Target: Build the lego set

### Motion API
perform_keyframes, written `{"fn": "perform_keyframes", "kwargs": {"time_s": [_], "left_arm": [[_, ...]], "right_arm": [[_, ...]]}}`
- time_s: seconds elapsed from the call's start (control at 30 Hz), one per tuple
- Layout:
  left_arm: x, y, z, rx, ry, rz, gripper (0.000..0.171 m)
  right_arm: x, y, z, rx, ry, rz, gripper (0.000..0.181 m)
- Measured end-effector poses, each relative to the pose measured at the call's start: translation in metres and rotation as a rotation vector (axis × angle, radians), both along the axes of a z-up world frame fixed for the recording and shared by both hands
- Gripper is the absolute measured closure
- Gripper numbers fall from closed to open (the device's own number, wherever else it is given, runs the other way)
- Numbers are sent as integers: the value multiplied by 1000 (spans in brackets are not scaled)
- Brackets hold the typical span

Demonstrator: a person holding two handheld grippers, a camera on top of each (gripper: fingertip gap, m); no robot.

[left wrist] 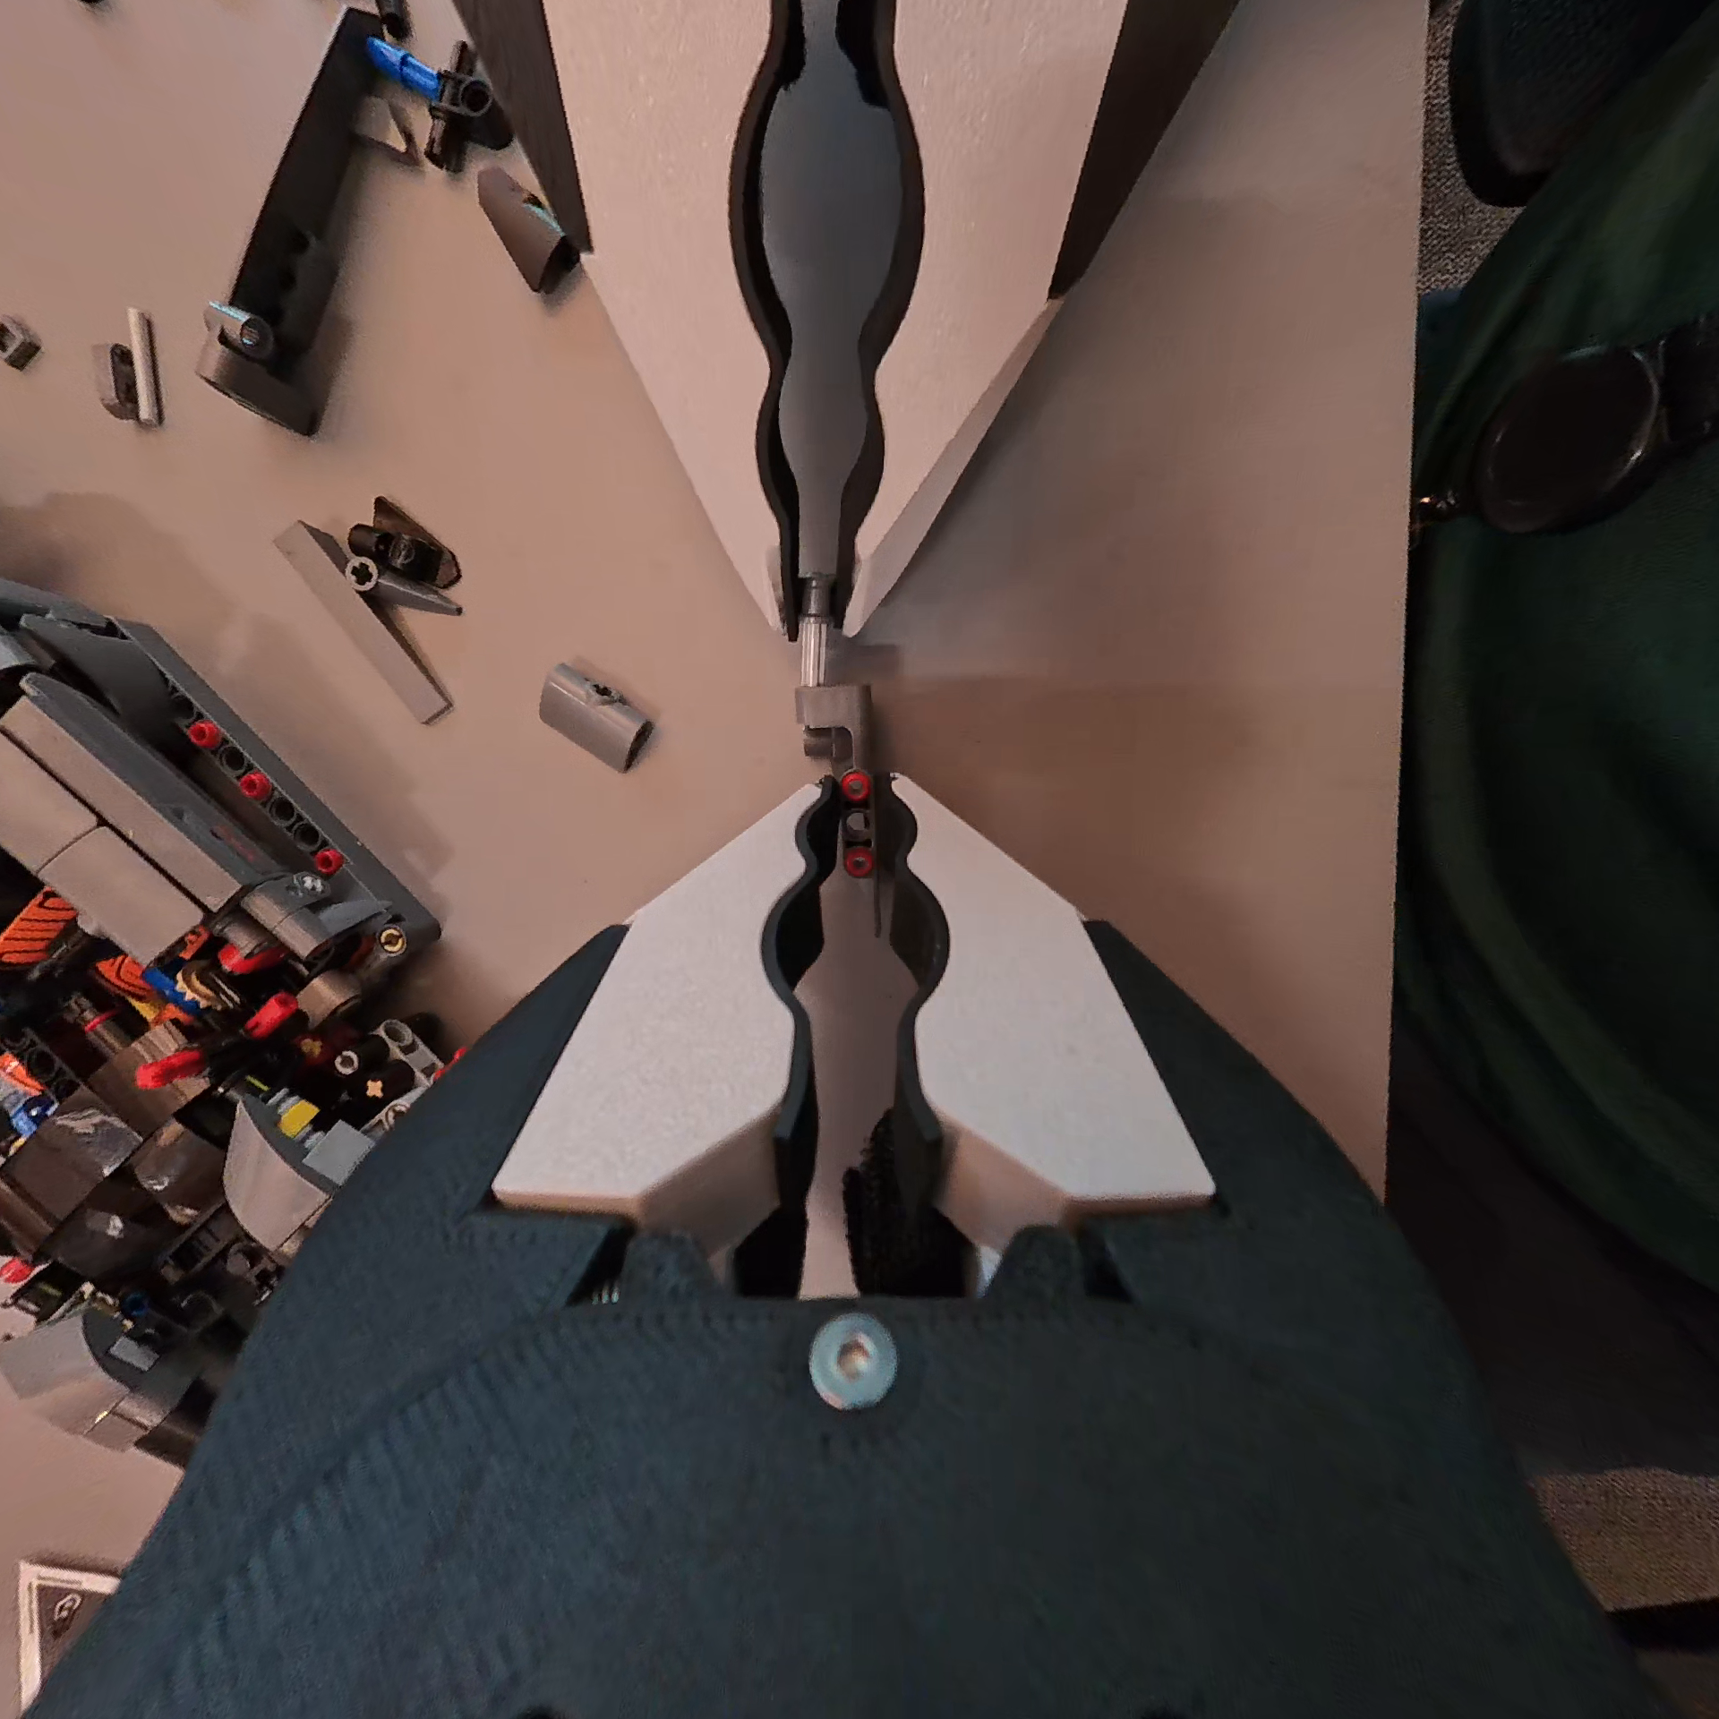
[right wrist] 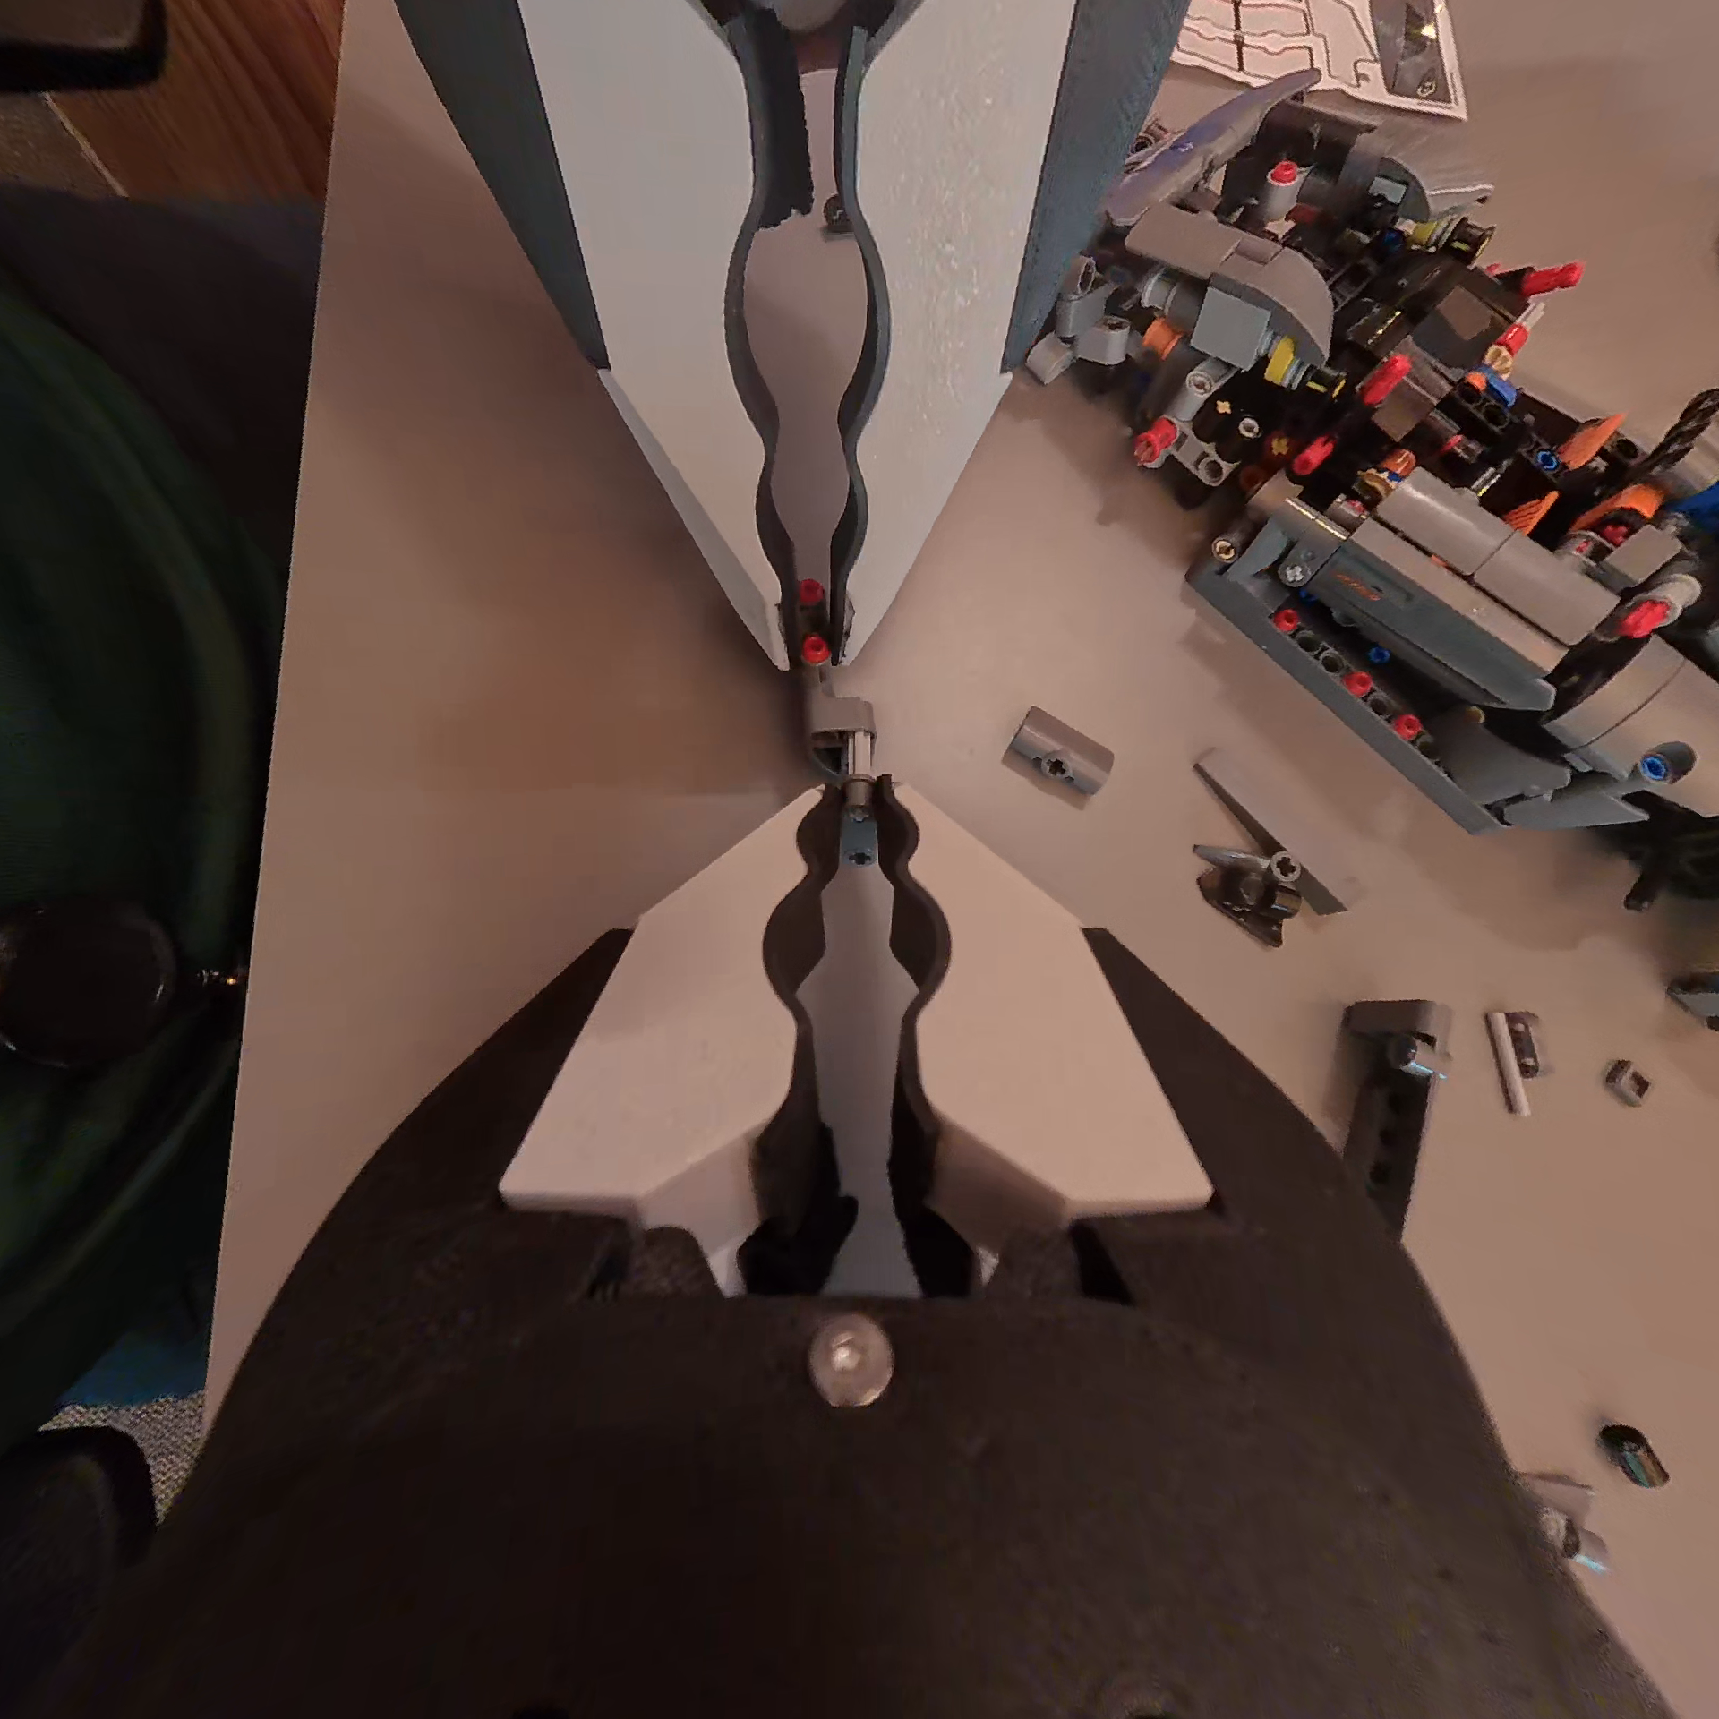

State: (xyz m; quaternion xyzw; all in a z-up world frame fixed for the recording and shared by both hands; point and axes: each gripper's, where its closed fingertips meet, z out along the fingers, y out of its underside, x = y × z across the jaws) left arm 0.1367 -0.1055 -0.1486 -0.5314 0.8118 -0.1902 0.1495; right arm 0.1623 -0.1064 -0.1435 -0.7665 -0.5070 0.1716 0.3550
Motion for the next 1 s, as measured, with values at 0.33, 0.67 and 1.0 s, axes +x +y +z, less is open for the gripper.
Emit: {"fn": "perform_keyframes", "kwargs": {"time_s": [0.33, 0.67, 1.0], "left_arm": [[0, 2, 0, 9, 11, -23, 166], [0, 1, 0, 17, 19, -48, 166], [3, 3, -1, -13, 28, -40, 166]], "right_arm": [[-1, 4, -3, 3, -11, 66, 176], [-4, 4, -3, -130, 35, 39, 176], [8, 3, -5, -134, 45, 18, 167]]}}
